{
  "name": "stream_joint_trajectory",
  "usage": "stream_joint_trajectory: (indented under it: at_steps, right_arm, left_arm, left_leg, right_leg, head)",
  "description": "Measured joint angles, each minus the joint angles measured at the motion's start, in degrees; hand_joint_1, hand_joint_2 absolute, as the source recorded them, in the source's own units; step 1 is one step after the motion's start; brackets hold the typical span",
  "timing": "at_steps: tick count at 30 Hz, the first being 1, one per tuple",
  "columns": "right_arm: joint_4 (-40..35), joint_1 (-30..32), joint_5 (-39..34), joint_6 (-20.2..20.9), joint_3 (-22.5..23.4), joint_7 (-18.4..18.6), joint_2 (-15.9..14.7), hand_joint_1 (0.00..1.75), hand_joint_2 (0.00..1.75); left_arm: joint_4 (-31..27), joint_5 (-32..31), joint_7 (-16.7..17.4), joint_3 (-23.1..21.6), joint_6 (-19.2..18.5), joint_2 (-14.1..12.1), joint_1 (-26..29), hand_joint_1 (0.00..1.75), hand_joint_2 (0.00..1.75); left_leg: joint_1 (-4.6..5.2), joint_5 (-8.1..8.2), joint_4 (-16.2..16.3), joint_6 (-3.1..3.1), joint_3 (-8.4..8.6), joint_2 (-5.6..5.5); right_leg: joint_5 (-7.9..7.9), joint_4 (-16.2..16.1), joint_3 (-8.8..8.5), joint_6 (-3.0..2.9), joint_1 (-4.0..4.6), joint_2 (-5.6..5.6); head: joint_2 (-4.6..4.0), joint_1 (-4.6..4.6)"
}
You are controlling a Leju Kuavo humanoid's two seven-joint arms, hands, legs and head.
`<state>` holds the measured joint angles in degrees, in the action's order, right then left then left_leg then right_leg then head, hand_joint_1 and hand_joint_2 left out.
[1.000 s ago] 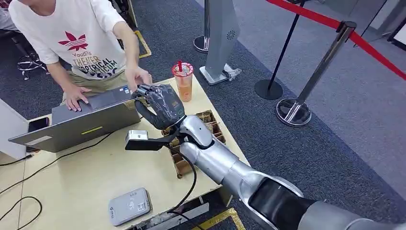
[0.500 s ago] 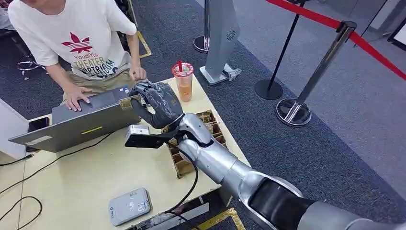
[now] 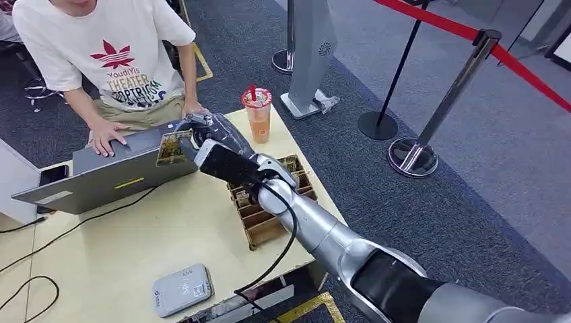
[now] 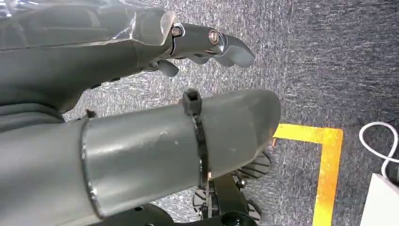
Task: Pass the card to the sensor for recognition and then transmit it.
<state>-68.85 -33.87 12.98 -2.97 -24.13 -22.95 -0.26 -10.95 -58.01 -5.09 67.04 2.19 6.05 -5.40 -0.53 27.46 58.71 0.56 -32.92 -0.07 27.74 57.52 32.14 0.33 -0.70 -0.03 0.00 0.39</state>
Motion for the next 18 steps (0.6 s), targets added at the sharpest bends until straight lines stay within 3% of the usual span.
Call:
stream_joint_trajectory:
  at_steps: [18]
  right_arm:
    - [6.82,7.86,-1.9,3.65,-4.37,-0.02,-0.5,1.75,1.75]
  left_arm:
    - [0.0,1.79,0.0,0.57,0.35,0.0,0.25,0.0,0.0]
  left_leg:
    - [0.0,0.01,0.0,0.0,-0.01,-0.01]
  right_leg:
    - [0.01,0.0,0.0,0.0,0.0,-0.01]
  head:
    - [0.0,0.0]
